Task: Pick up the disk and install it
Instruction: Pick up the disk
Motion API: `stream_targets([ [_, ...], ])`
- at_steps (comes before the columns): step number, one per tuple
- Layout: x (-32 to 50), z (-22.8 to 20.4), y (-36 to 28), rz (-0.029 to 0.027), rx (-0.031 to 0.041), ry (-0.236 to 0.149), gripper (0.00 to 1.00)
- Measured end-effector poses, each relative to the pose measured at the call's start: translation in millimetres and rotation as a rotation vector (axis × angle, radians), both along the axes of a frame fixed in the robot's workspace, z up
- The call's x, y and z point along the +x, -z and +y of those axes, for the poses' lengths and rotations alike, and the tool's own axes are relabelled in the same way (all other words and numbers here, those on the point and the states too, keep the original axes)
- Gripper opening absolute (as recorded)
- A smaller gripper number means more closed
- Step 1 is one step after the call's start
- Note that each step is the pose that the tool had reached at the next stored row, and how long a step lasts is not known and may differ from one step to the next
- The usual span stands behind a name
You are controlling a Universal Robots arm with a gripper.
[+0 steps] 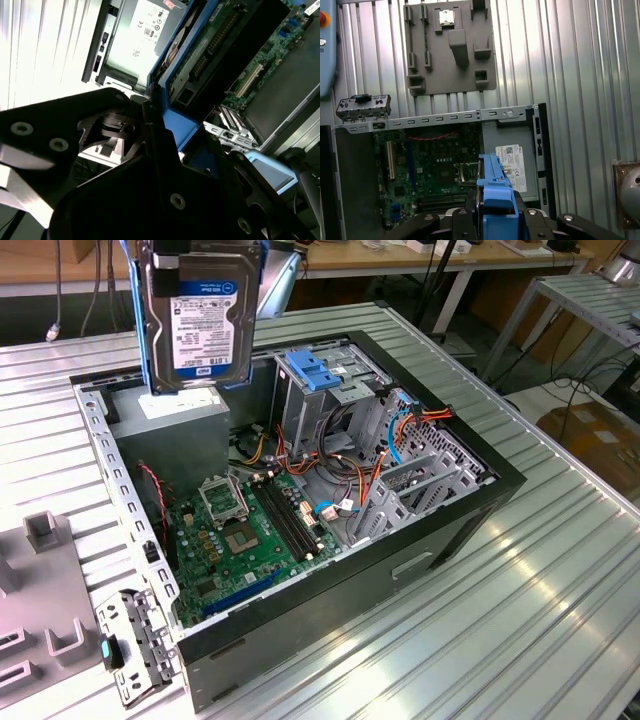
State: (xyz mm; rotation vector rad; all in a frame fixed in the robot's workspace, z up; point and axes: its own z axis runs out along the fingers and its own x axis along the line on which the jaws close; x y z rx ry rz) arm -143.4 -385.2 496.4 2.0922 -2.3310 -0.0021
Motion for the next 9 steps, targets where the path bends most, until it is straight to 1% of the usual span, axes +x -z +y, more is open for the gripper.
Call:
stream_targets([
  [1, 0.0, 0.0, 0.4, -0.0067, -0.0003, 0.0, 0.37],
  [2, 0.0, 0.0, 0.8, -0.0161, -0.0009, 0.0, 0.37],
  [3, 0.0, -0.1, 1.2, -0.0219, -0.001, 0.0, 0.37],
  [4, 0.1, -0.5, 1.6, -0.0243, -0.0011, 0.0, 0.37],
  [5, 0.1, -1.1, 1.6, -0.0245, -0.0013, -0.001, 0.37],
  [9, 0.1, -8.4, 2.6, -0.0249, -0.0012, -0.003, 0.37],
])
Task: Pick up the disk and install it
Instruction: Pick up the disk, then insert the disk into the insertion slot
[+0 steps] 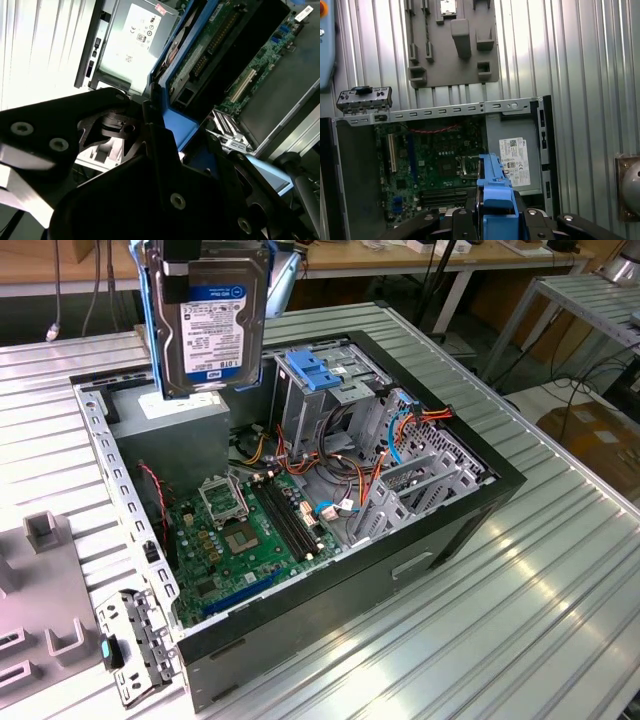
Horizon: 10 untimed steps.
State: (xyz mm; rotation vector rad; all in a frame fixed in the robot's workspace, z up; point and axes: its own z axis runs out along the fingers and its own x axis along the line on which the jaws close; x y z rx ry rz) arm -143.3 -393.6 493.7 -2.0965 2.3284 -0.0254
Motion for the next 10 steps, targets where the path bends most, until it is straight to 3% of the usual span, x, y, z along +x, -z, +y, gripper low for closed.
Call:
stream_targets([
  [10, 0.1, -1.7, 0.1, 0.0, 0.0, 0.0, 0.37],
])
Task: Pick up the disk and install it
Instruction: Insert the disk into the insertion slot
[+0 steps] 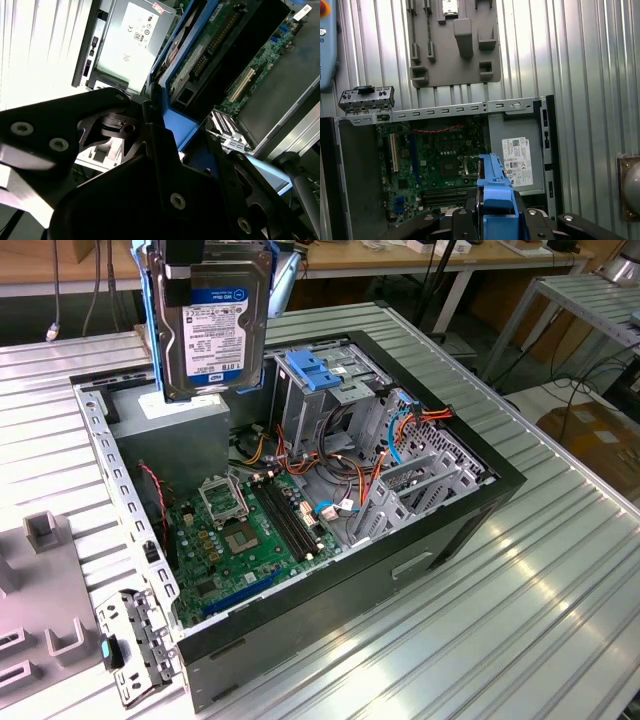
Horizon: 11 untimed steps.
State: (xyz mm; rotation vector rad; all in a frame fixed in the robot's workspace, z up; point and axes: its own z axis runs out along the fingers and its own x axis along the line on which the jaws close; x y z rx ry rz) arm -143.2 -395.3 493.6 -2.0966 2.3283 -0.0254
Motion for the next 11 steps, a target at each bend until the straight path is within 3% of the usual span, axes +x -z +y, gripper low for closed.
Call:
stream_targets([
  [5, 0.0, -0.2, 0.0, 0.0, 0.0, 0.0, 0.37],
  [11, 0.0, -5.5, 0.0, 0.0001, 0.0, 0.0, 0.37],
])
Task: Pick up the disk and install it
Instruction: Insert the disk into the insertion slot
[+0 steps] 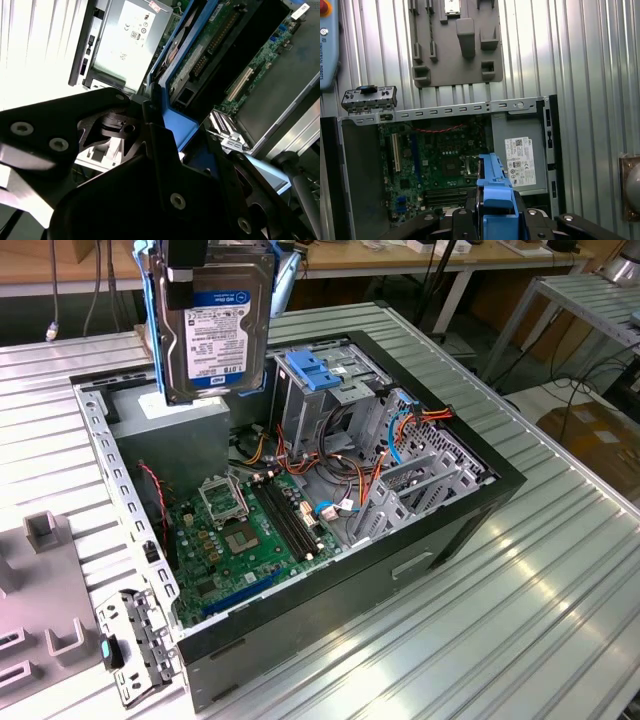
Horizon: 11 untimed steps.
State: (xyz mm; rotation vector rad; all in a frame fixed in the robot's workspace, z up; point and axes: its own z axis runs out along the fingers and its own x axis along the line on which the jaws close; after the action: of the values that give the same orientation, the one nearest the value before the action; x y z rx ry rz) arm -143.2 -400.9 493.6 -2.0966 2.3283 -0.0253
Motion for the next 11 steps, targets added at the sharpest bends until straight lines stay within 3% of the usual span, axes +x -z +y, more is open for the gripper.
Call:
stream_targets([
  [11, 0.0, -7.8, 0.0, -0.0001, 0.0001, 0.0, 0.37],
])
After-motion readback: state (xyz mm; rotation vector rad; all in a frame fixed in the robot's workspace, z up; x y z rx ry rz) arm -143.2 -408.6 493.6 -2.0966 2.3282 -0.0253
